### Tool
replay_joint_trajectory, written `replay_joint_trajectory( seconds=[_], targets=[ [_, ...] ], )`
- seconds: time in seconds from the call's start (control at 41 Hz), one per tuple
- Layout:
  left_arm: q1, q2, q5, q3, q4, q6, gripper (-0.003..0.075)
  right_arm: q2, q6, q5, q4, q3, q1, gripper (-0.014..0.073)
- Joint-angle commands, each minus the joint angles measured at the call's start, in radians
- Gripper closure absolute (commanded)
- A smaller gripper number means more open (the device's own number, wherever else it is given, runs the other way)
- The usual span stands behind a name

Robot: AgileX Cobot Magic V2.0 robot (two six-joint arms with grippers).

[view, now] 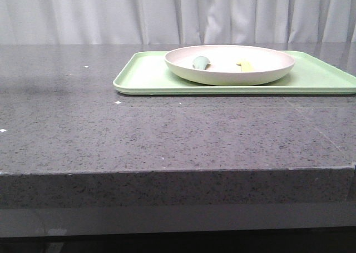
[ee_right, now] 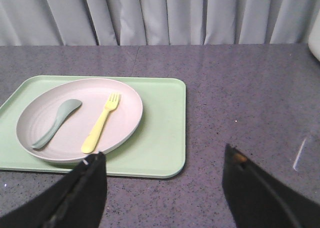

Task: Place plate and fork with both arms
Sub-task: 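Raise the left gripper away from the plate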

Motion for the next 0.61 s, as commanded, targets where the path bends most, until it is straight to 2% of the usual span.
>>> replay_joint_trajectory(
  seconds=[0.0,0.293,0.415,0.585],
  targets=[
    [0.003,-0.145,-0.152,0.118,0.007,0.003,0.0738,0.008,-0.008,-0.071,0.001,-0.035,-0.005,0.0074],
    [0.003,-0.522,-0.411,0.549,0.009,0.014,0.0738,0.008,-0.008,-0.065,0.001,-0.035,-0.005,0.0074],
    [0.003,-0.669,-0.430,0.689,0.011,0.052,0.0738,0.009,-0.008,-0.065,0.001,-0.035,-0.005,0.0074],
    [0.003,-0.889,-0.430,0.806,0.011,0.059,0.0738,0.047,-0.008,-0.073,0.002,-0.035,-0.005,0.0074]
  ],
)
